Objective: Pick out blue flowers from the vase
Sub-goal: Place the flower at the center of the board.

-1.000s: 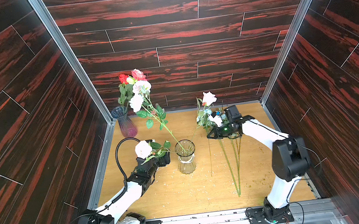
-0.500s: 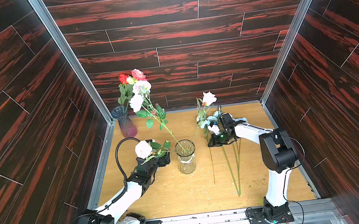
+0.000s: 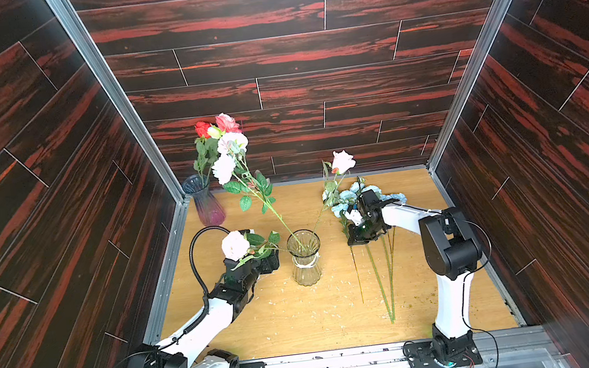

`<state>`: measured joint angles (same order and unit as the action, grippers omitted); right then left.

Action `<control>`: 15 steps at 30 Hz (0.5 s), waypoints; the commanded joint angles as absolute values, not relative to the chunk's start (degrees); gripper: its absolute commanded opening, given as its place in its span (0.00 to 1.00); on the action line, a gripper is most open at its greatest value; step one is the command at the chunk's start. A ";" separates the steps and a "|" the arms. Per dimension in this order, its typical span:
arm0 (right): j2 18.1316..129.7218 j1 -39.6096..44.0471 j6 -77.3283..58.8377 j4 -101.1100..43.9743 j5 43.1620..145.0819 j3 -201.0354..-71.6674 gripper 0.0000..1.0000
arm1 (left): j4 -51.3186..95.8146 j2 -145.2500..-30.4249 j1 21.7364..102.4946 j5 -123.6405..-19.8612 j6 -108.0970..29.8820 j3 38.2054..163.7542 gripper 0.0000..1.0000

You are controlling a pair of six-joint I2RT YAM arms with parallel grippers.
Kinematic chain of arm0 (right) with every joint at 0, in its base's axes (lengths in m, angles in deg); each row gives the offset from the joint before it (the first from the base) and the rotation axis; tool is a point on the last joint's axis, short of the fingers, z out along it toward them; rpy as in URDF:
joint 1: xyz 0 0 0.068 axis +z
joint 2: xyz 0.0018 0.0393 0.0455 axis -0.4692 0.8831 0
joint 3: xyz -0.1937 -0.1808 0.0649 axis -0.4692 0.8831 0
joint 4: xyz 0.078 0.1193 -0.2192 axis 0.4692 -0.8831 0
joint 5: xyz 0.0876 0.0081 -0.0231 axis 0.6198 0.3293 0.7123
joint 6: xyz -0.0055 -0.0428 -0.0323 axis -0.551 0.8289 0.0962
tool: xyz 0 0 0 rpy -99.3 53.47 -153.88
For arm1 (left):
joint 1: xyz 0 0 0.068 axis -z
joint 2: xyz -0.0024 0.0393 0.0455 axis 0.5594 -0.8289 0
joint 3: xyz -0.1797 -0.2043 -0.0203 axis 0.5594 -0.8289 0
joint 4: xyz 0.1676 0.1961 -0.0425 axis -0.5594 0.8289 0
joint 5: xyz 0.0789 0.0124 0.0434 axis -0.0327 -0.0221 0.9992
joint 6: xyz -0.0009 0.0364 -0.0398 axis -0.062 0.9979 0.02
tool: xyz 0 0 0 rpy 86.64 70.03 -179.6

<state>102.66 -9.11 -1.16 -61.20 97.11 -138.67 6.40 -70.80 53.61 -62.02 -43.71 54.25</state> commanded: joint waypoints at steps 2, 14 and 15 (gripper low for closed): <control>104.77 -8.91 -0.69 -63.27 94.45 -140.51 0.12 | 6.44 -70.59 53.78 -61.54 -43.07 55.66 0.84; 102.66 -8.93 -1.47 -60.85 94.82 -139.17 0.18 | 6.31 -70.46 53.79 -61.51 -43.07 55.56 0.84; 101.55 -8.96 -1.76 -59.50 95.35 -138.24 0.19 | 6.33 -70.45 53.79 -61.54 -43.11 55.56 0.84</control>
